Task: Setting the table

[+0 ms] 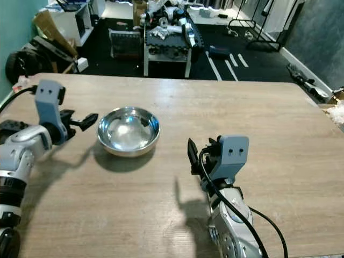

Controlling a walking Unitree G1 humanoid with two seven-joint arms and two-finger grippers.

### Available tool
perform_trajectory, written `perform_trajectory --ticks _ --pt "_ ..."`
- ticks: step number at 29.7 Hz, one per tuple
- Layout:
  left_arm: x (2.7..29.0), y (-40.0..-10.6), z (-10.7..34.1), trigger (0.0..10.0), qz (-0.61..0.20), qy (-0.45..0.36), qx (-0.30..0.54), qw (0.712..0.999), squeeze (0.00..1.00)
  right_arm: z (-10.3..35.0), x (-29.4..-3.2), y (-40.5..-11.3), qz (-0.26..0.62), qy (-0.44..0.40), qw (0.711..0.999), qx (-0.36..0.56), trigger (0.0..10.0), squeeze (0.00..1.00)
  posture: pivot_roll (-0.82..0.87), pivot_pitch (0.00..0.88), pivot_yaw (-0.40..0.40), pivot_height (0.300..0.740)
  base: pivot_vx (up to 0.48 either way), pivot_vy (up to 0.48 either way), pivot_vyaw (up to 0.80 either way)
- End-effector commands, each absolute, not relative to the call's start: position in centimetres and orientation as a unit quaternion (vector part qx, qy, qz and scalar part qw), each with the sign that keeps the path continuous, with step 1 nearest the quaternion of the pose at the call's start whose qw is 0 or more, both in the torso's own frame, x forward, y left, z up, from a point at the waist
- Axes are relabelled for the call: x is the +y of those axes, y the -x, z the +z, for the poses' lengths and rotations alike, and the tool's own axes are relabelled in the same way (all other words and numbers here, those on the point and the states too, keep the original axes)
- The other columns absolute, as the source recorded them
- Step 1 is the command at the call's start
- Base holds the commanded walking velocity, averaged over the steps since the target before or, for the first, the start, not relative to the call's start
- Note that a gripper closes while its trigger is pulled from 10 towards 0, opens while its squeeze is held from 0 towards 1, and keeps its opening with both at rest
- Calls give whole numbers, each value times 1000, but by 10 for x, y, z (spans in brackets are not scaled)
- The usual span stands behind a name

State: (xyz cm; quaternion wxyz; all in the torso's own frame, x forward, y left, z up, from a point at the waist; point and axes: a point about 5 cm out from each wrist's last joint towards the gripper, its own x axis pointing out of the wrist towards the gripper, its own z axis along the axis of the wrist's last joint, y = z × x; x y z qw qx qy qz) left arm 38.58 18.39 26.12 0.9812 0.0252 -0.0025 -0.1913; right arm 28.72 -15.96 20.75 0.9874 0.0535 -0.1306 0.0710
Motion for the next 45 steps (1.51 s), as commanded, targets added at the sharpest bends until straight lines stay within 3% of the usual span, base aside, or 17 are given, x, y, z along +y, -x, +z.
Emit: perform_trajectory --ticks 1,17,18,19,21,22,23,40,45 --pt "173 -386 257 10000 -226 -44 -1 973 0 207 -161 -284 68 -54 988 -128 10000 0 24 199 58 740 0 0 0" --pt "162 -393 223 10000 -248 -9 85 965 0 204 -160 -284 66 -58 989 -121 10000 0 26 193 64 740 0 0 0" --pt "163 -395 221 9137 -247 11 91 965 0 204 -160 -284 66 -58 989 -121 10000 0 28 193 64 740 0 0 0" --pt "162 -398 218 3294 -244 40 100 964 0 204 -160 -285 66 -58 989 -120 10000 0 28 193 68 740 0 0 0" --pt "162 -400 216 3294 -243 60 106 962 0 204 -159 -285 66 -58 989 -120 10000 0 28 193 68 740 0 0 0" --pt "161 -401 214 706 -240 69 112 962 0 204 -159 -285 66 -58 989 -120 10000 0 24 194 71 740 0 0 0" --pt "159 -401 214 0 -241 76 115 961 0 204 -159 -284 64 -58 989 -121 10000 0 22 195 75 740 0 0 0" --pt "149 -402 209 0 -234 106 122 959 0 203 -161 -285 59 -61 989 -120 10000 0 29 192 72 740 0 0 0" --pt "139 -396 225 0 -237 7 38 971 0 203 -161 -284 57 -65 989 -120 10000 0 27 189 70 740 0 0 0"
